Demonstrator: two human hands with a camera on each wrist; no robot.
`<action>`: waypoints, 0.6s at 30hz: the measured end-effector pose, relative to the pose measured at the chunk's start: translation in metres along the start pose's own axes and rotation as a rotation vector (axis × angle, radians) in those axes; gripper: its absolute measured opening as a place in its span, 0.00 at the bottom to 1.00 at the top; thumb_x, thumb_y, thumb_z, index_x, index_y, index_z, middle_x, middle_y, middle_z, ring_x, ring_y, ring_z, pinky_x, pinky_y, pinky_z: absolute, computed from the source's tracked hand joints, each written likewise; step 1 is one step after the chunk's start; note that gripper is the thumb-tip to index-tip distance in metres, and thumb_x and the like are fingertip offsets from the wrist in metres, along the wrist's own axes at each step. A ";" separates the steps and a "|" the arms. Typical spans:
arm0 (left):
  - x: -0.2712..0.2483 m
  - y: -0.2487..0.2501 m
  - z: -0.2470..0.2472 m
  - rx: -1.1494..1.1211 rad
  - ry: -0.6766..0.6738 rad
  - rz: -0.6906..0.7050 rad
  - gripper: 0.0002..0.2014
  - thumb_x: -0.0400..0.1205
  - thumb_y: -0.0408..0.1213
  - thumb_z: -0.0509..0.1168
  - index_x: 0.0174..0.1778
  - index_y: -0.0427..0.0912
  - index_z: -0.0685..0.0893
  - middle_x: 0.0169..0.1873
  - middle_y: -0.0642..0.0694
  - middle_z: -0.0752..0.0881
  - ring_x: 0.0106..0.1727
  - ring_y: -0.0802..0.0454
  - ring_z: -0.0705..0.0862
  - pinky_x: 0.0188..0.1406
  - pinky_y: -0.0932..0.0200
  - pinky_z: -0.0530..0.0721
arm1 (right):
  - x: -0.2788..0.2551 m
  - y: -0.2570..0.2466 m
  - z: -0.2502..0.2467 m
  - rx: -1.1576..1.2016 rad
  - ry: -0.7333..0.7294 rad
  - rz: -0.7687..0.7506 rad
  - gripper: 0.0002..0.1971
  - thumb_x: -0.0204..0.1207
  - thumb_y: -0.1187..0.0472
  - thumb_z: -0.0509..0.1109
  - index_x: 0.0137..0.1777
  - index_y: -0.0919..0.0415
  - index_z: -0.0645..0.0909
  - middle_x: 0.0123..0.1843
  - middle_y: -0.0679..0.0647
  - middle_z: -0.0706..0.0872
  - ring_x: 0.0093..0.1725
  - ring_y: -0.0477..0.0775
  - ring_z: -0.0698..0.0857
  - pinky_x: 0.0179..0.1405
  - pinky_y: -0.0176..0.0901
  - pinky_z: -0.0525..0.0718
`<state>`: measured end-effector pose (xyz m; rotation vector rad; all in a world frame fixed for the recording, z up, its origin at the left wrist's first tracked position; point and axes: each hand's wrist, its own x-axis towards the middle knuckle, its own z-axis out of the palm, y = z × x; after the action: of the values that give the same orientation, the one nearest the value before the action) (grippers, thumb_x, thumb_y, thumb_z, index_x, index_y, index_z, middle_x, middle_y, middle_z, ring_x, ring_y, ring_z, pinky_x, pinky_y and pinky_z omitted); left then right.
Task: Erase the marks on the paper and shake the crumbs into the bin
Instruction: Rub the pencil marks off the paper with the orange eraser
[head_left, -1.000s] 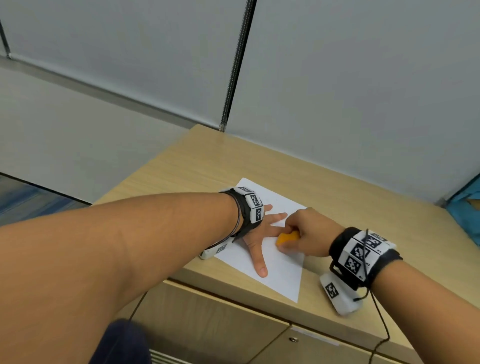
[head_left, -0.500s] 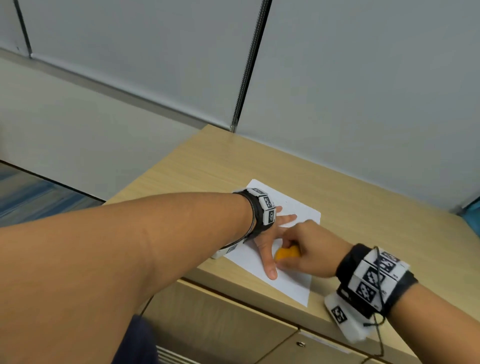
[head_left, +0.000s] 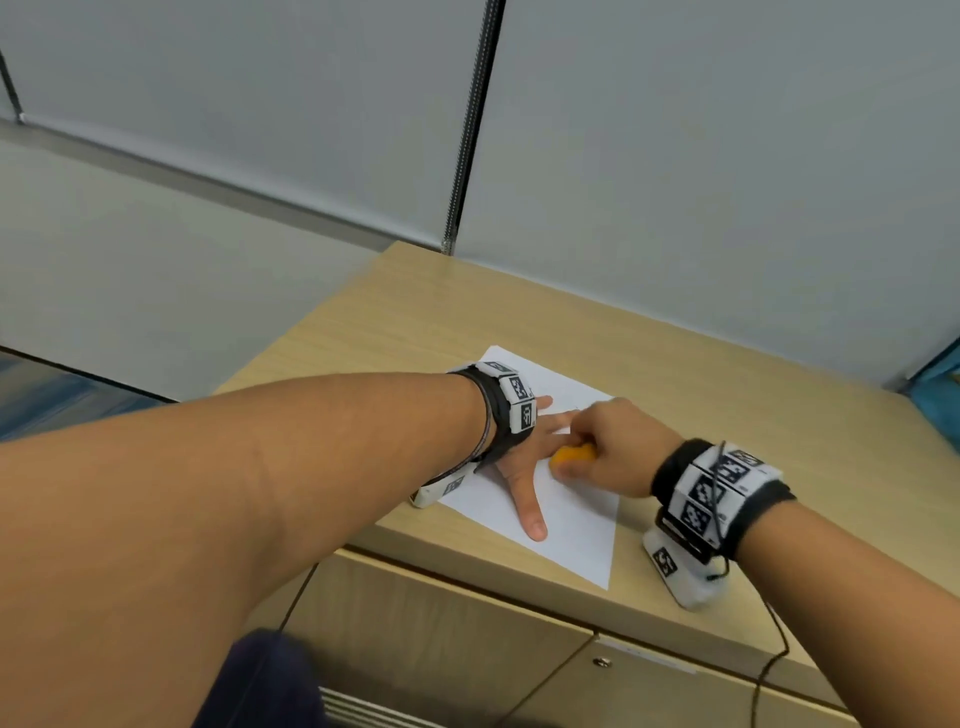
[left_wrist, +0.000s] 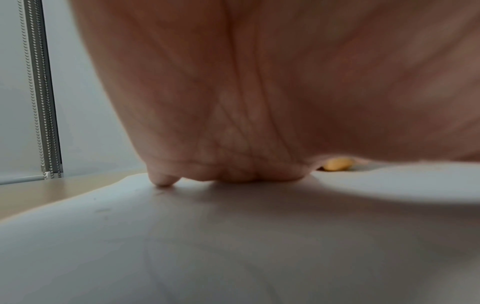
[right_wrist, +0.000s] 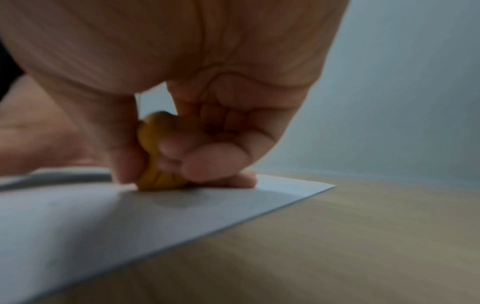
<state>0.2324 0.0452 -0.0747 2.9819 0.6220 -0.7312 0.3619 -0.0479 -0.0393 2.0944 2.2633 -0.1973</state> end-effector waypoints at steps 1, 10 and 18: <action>0.003 0.001 0.001 0.011 0.003 0.000 0.69 0.52 0.84 0.66 0.84 0.66 0.36 0.84 0.59 0.29 0.84 0.39 0.29 0.79 0.24 0.38 | 0.001 0.000 0.003 0.002 0.010 0.014 0.13 0.73 0.46 0.77 0.38 0.55 0.85 0.33 0.48 0.84 0.35 0.51 0.82 0.33 0.41 0.77; 0.000 0.003 0.000 -0.027 0.005 0.013 0.65 0.60 0.78 0.71 0.84 0.65 0.37 0.84 0.58 0.29 0.84 0.38 0.28 0.78 0.26 0.37 | 0.002 -0.002 -0.004 -0.067 -0.040 -0.013 0.14 0.73 0.44 0.77 0.38 0.55 0.85 0.32 0.47 0.83 0.36 0.52 0.83 0.32 0.42 0.77; 0.005 -0.002 0.002 0.006 -0.003 0.011 0.66 0.50 0.84 0.66 0.81 0.75 0.39 0.83 0.53 0.25 0.83 0.35 0.28 0.79 0.24 0.39 | -0.021 -0.013 -0.003 -0.030 -0.204 -0.142 0.14 0.70 0.42 0.80 0.35 0.45 0.79 0.32 0.41 0.80 0.32 0.40 0.77 0.33 0.35 0.72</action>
<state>0.2349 0.0488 -0.0786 2.9869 0.6032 -0.7382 0.3513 -0.0691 -0.0325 1.8080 2.2763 -0.3630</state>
